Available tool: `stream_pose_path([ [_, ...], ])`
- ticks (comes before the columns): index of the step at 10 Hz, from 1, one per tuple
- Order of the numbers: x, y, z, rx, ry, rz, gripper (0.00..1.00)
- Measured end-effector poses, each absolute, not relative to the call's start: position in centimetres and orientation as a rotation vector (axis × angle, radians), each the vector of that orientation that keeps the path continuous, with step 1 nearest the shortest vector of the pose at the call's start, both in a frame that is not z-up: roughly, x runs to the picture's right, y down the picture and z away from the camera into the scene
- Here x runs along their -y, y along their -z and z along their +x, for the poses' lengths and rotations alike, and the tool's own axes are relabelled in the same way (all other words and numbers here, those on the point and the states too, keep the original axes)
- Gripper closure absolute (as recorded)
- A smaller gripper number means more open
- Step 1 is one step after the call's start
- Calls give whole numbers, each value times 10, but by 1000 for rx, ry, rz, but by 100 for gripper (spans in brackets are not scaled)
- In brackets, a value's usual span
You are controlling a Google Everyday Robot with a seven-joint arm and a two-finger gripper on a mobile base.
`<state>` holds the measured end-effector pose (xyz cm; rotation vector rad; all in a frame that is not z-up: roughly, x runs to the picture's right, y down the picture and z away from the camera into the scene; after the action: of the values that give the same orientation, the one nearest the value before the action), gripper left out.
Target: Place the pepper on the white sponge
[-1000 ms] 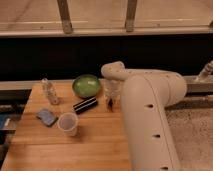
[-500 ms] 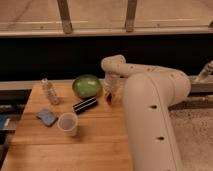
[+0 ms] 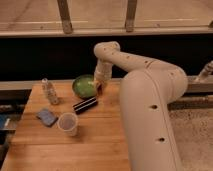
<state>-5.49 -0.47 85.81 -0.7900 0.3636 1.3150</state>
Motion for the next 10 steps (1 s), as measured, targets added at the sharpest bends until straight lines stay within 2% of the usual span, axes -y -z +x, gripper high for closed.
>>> stream_pose_path([
  [4, 0, -821, -157, -216, -1094, -880, 100],
  [10, -1, -820, -156, -216, -1089, -884, 100],
])
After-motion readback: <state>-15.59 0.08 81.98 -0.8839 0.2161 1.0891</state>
